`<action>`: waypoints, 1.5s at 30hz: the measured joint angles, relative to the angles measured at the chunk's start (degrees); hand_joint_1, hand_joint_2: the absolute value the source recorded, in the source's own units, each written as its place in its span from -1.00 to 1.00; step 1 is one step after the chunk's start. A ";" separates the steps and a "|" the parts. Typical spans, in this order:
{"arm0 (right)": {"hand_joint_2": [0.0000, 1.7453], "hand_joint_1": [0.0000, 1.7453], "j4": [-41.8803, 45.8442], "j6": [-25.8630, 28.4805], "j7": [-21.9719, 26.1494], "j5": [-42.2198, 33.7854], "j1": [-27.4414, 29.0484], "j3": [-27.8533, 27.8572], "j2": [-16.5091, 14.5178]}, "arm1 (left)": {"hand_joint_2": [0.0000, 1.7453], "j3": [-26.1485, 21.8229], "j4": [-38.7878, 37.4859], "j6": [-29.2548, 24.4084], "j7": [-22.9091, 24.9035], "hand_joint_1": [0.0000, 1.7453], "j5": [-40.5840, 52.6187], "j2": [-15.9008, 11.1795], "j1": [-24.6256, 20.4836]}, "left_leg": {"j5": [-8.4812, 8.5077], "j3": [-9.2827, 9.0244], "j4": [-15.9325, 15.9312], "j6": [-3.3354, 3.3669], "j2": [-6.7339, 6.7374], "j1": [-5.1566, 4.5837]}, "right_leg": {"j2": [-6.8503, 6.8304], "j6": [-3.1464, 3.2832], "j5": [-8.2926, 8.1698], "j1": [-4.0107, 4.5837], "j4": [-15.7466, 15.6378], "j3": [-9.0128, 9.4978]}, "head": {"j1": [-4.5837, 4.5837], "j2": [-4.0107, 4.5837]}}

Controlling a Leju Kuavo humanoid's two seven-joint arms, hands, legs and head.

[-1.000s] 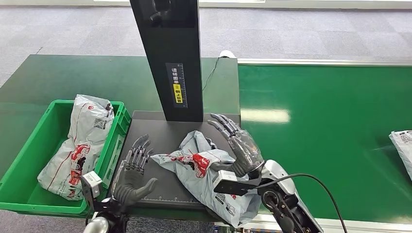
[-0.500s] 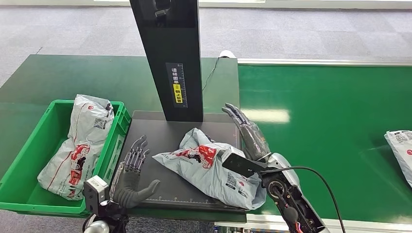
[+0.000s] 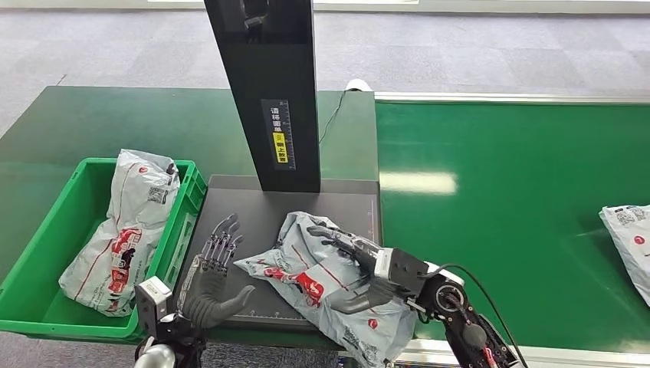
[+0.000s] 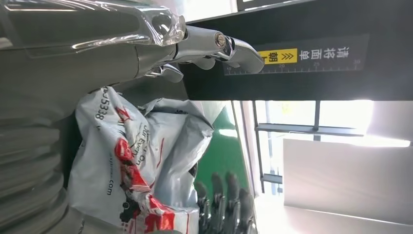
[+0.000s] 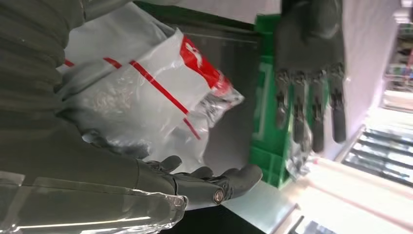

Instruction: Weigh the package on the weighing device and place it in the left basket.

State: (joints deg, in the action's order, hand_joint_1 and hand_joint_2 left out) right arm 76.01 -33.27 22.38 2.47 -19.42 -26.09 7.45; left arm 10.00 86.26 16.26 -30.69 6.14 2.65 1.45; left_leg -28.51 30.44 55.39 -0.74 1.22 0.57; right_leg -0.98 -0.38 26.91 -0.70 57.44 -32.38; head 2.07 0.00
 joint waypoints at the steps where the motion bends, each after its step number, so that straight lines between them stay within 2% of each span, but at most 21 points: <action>1: 1.00 -1.00 -0.17 -0.65 -0.65 1.15 -0.13 -0.64 0.57 | 1.00 0.02 -0.22 -0.07 -0.11 -1.00 -0.02 -0.05 -0.03 | 0.00 0.00 0.00 0.00 0.04 0.00 | 0.01 0.00 0.00 0.00 0.00 0.00 | 0.01 0.00; 4: 1.00 -1.00 -0.96 -2.11 -2.39 6.70 -1.03 -3.32 2.49 | 1.00 0.05 -0.40 -0.26 -0.06 -1.00 0.04 -0.18 0.20 | 0.00 0.00 0.00 0.00 -0.01 0.00 | 0.00 0.00 0.00 -0.01 0.00 0.00 | 0.00 0.00; 8: 1.00 -1.00 -1.84 -5.98 -0.25 10.04 -2.99 -7.27 5.07 | 1.00 0.05 -0.51 -0.20 0.75 -1.00 0.05 -0.33 -0.21 | 0.00 -0.03 0.01 0.00 -0.03 0.00 | 0.00 0.00 0.00 -0.01 0.00 0.01 | -0.01 0.00; 11: 1.00 -1.00 -2.13 -6.50 0.48 10.67 -4.09 -9.00 6.14 | 1.00 0.05 -0.58 -0.17 1.01 -1.00 0.04 -0.33 -0.71 | 0.00 -0.06 0.01 0.00 -0.02 0.00 | 0.00 0.00 -0.01 -0.01 0.00 0.04 | -0.01 0.00; 19: 1.00 -1.00 -2.69 -7.77 0.77 9.49 -5.50 -10.48 6.79 | 1.00 0.04 -0.58 -0.15 1.32 -1.00 -0.06 -0.32 -1.22 | 0.00 -0.06 0.01 0.00 -0.01 0.00 | 0.01 0.00 0.00 0.00 0.00 0.05 | -0.01 0.00; 23: 1.00 -1.00 -2.85 -6.68 3.21 7.61 -5.93 -10.44 6.46 | 1.00 0.03 -0.58 -0.15 1.49 -1.00 -0.17 -0.28 -1.37 | 0.00 -0.06 0.01 0.00 0.00 0.00 | 0.00 0.00 -0.01 -0.01 0.00 0.05 | -0.02 0.00; 26: 1.00 -1.00 -2.14 -2.73 5.27 6.19 -5.70 -9.15 5.28 | 1.00 0.03 -0.48 -0.27 1.50 -1.00 -0.21 -0.22 -1.16 | 0.00 -0.06 0.01 0.00 0.00 0.00 | 0.00 0.00 -0.01 0.00 0.00 0.05 | -0.01 0.00; 30: 1.00 -1.00 0.25 9.55 4.27 8.89 -4.27 -5.20 2.44 | 1.00 -0.01 0.40 -0.63 1.25 -1.00 0.35 0.10 0.39 | 0.00 -0.05 0.00 0.00 -0.02 0.01 | 0.00 0.00 0.00 0.01 0.00 0.02 | 0.00 0.00; 32: 1.00 -1.00 1.43 13.94 5.05 10.03 -3.18 -3.49 1.20 | 1.00 -0.01 0.63 -0.63 0.96 -1.00 0.92 0.27 0.81 | 0.00 -0.04 0.00 0.00 -0.04 0.01 | 0.00 0.01 0.01 0.01 0.00 0.01 | -0.01 0.00; 41: 1.00 -1.00 7.88 26.68 12.96 12.07 1.13 2.31 -2.84 | 1.00 0.02 0.62 -0.65 -0.04 -1.00 1.00 0.56 0.28 | 0.00 -0.05 0.00 0.00 0.01 0.00 | 0.00 0.00 0.00 0.00 0.00 0.01 | -0.01 0.00; 45: 1.00 -1.00 10.33 34.63 14.88 15.19 2.57 3.90 -3.72 | 1.00 0.08 0.62 -0.79 -0.17 -1.00 0.54 0.51 0.07 | 0.00 -0.05 0.00 0.00 -0.01 0.00 | 0.00 0.00 0.00 0.00 0.00 0.01 | 0.00 0.00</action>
State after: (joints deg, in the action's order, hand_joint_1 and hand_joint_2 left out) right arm 86.34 1.36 37.26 17.65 -16.85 -22.19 3.73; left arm 10.08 86.88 15.47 -30.87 6.68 3.16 1.52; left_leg -28.51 30.39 55.39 -0.73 1.21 0.57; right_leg -0.98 -0.38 26.92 -0.70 57.44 -32.37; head 2.07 0.00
